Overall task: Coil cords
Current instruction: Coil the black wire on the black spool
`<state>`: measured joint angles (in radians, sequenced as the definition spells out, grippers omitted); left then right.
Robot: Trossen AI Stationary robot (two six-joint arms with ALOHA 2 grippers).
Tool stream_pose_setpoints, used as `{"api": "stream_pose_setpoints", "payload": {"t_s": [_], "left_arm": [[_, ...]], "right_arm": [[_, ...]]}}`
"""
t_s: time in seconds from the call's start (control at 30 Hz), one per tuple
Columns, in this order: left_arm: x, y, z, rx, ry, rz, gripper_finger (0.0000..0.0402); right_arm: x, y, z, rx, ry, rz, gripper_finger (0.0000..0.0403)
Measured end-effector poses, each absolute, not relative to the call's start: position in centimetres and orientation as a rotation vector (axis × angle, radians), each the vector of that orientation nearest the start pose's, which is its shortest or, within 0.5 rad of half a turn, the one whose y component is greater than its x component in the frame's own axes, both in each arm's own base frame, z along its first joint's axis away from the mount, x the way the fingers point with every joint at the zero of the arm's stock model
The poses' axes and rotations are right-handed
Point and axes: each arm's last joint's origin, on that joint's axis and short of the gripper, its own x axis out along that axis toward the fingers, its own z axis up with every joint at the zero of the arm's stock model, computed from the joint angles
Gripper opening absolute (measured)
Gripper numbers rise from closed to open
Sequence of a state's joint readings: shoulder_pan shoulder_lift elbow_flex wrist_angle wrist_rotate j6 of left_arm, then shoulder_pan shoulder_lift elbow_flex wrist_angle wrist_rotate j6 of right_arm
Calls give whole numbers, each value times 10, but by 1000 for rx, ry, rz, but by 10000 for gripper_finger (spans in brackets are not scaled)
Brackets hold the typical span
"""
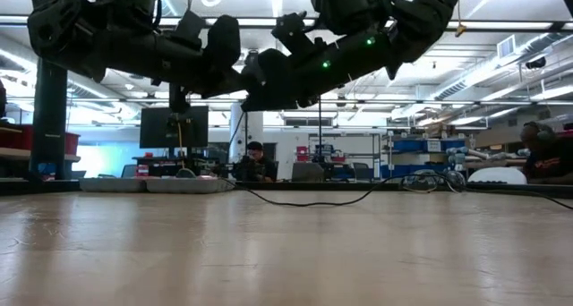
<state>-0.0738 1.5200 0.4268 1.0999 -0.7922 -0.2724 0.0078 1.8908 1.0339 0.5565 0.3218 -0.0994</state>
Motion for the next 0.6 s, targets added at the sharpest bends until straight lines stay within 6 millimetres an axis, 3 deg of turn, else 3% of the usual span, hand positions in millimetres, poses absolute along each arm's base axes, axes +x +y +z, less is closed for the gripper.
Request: {"api": "stream_pose_setpoints", "payload": {"t_s": [0.23,0.6], "left_arm": [[261,1,169,-252,-21,726,0],[261,1,168,-291,-33,725,0]], "right_arm": [[392,-3,186,-181,401,-284,0],[369,-3,218,-210,487,-56,0]]}}
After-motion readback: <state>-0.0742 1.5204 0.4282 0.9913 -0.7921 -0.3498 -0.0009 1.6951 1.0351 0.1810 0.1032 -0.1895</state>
